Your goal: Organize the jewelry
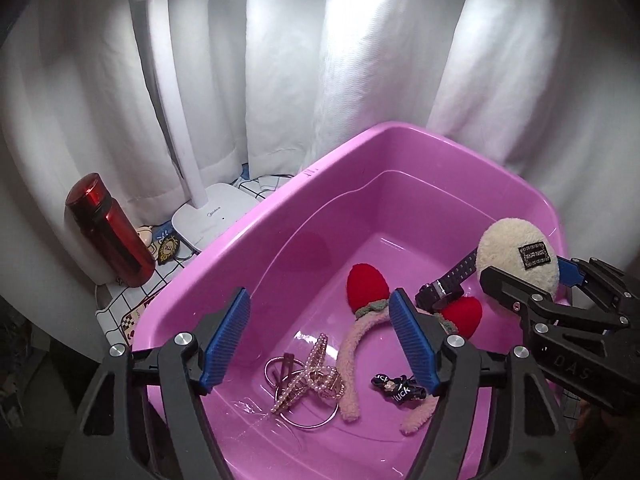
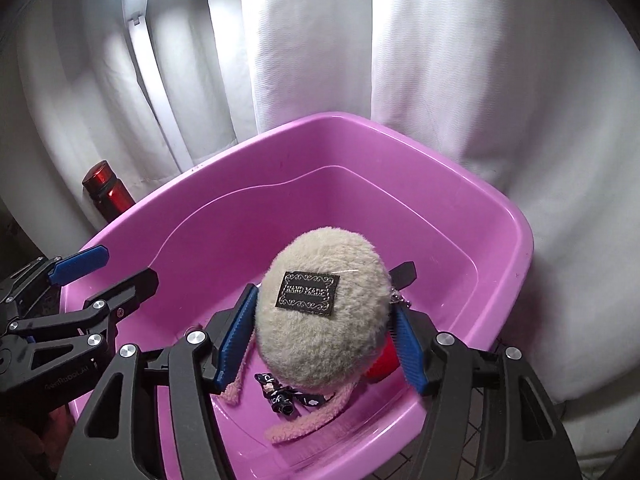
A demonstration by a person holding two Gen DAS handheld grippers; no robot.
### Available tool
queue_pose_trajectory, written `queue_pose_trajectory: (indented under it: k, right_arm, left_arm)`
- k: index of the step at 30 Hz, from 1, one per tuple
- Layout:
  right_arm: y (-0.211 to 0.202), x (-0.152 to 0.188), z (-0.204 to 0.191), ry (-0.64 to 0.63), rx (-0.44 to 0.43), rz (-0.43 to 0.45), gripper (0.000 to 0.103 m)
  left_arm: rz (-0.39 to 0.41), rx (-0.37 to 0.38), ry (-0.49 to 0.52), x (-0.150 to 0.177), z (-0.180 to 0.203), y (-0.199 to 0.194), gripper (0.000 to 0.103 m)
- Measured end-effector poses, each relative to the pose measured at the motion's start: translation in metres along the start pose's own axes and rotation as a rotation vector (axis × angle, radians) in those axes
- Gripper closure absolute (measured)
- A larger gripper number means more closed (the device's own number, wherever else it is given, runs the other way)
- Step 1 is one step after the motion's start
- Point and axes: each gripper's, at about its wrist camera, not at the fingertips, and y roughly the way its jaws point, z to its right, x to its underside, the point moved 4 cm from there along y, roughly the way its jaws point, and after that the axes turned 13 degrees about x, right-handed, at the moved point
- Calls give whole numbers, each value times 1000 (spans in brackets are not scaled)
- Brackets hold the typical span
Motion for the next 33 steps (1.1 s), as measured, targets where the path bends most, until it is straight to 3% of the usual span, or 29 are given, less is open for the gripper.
queue_pose_trajectory:
  k: [7,33]
  right_arm:
    - [-7,-3,3,16,17,14,33]
    - [-61,26,10,54,50,61,33]
  left_arm:
    - [-2,-10,-5,-3,-2,-4,9]
    - [-30,-38,-37,11,-1,-27,8]
